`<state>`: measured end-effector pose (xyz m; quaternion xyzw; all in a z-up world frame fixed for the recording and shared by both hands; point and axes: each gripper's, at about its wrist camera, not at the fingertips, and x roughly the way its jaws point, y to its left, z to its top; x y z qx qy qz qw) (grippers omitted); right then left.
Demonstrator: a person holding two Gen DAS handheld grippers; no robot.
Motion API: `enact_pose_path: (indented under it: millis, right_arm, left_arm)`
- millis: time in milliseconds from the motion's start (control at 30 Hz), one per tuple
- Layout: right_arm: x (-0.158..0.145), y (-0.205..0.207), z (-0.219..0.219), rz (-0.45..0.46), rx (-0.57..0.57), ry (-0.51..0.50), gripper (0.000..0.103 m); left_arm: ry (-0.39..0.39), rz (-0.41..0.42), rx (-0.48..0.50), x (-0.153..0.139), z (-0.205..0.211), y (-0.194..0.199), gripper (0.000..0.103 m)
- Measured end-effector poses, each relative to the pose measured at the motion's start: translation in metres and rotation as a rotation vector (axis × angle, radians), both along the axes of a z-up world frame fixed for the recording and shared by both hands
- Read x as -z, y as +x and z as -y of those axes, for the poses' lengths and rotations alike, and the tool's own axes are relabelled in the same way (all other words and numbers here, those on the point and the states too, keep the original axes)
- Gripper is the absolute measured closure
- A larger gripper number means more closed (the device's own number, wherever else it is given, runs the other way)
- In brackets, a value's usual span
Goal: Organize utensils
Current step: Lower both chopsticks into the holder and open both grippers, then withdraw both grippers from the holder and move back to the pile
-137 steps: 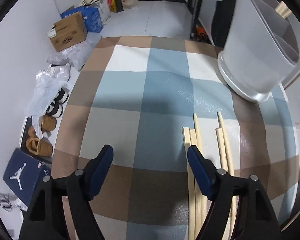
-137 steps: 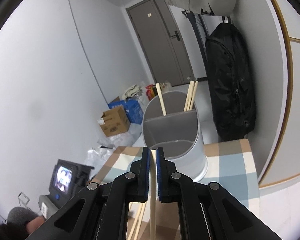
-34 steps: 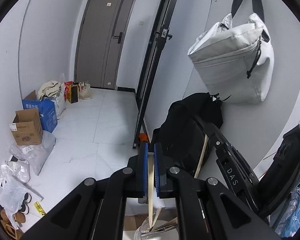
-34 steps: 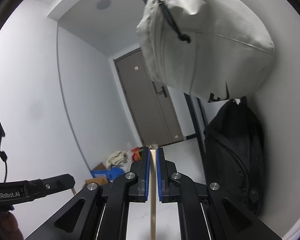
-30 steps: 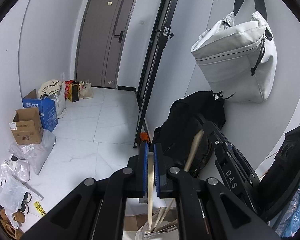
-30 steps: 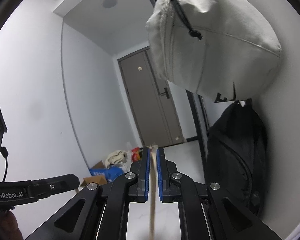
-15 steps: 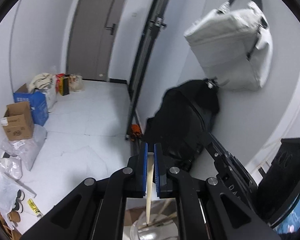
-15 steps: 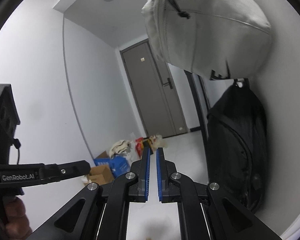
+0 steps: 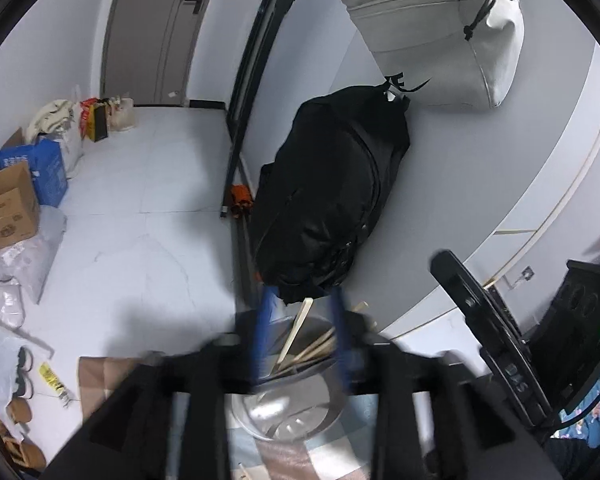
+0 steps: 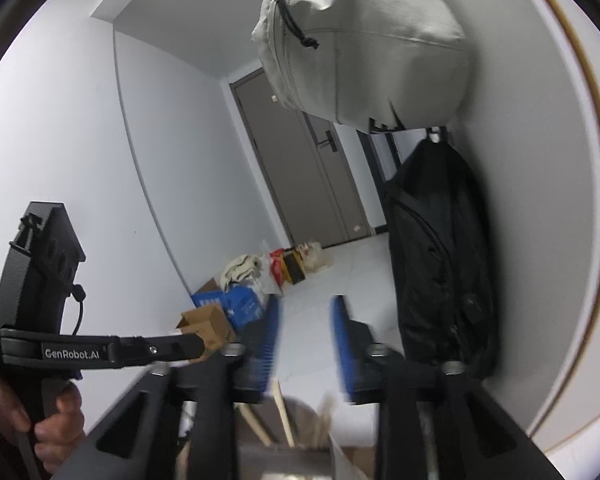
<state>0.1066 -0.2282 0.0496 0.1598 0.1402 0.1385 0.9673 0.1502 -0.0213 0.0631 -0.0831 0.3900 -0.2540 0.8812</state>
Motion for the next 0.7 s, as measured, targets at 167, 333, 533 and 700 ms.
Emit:
enact_pose_path:
  millis: [167,333,533,700]
  right_arm:
    - [0.0,-0.024,0.002,-0.013,-0.014,-0.017,0.051]
    - [-0.003,-0.048,-0.002,-0.011,-0.031,-0.029,0.035]
    - [-0.004,-0.074,-0.013,-0.017,-0.06,-0.064,0.024]
    - [0.003,-0.093,-0.023,-0.039,-0.089,-0.093,0.019]
  left_arm:
    - [0.016,0.055,-0.036,-0.015,-0.006,-0.024,0.059]
    - [0.057,0.107,-0.095,-0.018,-0.011,-0.054,0.046]
    - [0.081,0.119,-0.168,0.0,-0.019,-0.075,0.04]
    - [0.087,0.093,-0.228,0.021,-0.03,-0.091,0.038]
